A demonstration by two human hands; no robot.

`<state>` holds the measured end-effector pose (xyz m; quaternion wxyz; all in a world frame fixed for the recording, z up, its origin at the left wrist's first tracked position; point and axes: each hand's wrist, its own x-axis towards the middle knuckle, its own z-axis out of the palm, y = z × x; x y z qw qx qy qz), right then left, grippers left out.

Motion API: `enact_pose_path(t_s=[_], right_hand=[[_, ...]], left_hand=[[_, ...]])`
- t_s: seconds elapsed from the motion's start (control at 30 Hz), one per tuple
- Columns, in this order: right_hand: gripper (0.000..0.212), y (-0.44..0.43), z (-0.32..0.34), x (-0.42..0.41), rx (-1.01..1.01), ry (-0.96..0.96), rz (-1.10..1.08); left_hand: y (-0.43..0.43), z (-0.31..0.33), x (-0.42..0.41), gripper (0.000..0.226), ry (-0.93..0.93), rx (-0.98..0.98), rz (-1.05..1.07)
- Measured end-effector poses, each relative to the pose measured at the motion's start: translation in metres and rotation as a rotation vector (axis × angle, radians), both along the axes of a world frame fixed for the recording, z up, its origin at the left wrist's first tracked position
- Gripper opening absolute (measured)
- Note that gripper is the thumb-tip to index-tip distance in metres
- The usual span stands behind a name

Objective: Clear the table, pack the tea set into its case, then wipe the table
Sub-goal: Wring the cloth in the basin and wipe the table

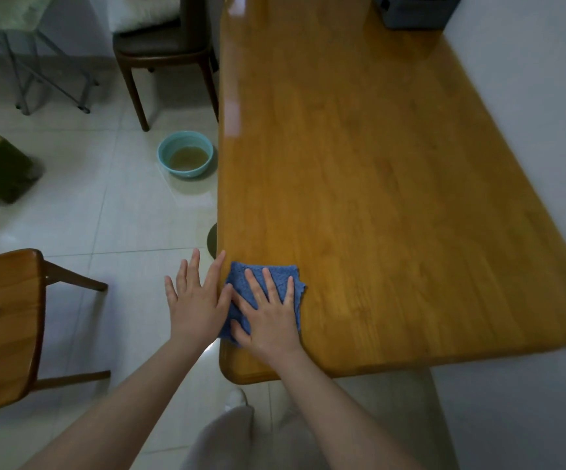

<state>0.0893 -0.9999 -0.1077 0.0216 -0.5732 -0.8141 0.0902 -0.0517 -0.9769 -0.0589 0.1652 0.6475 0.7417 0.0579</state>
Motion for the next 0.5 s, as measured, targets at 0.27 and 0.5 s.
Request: enact_pose_path(t_s=[0.27,0.5], right_hand=[[0.062,-0.013,0.001,0.057,-0.002,0.050,0.017],[0.061,-0.010,-0.002,0.136,0.002,0.029,0.049]], left_hand=[[-0.006,0.001,0.050,0.057,-0.027,0.000,0.001],[-0.022,-0.004,0.124,0.057,-0.040,-0.014,0.062]])
